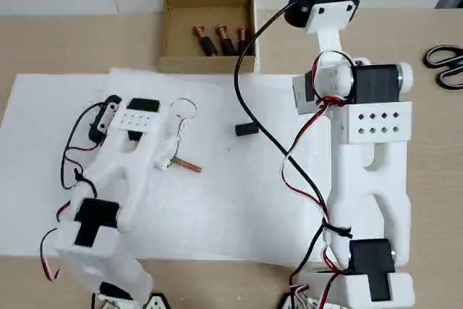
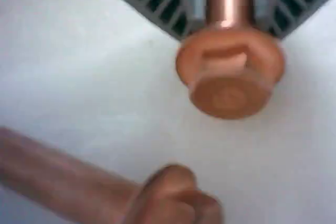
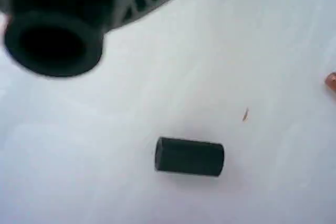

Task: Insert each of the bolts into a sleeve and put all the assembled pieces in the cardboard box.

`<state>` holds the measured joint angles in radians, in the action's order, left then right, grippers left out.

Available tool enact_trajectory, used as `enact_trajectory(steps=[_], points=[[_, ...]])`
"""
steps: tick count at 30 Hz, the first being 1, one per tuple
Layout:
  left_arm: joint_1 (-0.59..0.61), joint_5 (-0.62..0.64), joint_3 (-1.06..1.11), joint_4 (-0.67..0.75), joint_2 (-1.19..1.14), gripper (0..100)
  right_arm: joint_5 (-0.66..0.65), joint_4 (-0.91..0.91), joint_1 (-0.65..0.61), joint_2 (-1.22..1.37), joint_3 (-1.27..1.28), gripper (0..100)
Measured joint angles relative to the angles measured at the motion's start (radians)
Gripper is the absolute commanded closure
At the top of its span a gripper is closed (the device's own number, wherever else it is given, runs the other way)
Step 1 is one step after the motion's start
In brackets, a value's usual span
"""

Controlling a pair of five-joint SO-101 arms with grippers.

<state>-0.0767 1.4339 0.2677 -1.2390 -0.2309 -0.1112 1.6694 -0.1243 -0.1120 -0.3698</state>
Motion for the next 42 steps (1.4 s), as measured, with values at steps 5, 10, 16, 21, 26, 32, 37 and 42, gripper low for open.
enact_trajectory(steps=[5,10,16,21,26,32,37,42], points=[[-0.035,-0.181,-0.189,-0.235,-0.003,99,0.0,0.0,0.0,0.0,0.0,99.4],[-0.034,-0.565,-0.394,-0.402,-0.003,99,0.0,0.0,0.0,0.0,0.0,99.4],[-0.034,-1.108,-0.428,-0.443,-0.003,99,0.0,0.0,0.0,0.0,0.0,99.4],[-0.032,-1.264,-0.396,-0.465,-0.003,99,0.0,0.0,0.0,0.0,0.0,99.4],[0.003,-1.275,-0.365,-0.468,-0.003,99,0.0,0.0,0.0,0.0,0.0,99.4],[0.084,-1.209,-0.365,-0.477,-0.003,99,0.0,0.0,0.0,0.0,0.0,99.4],[0.114,-1.025,-0.365,-0.477,-0.003,99,0.0,0.0,0.0,0.0,0.0,99.4],[0.112,-0.996,-0.365,-0.48,-0.003,99,0.0,0.0,0.0,-0.015,0.0,99.5]])
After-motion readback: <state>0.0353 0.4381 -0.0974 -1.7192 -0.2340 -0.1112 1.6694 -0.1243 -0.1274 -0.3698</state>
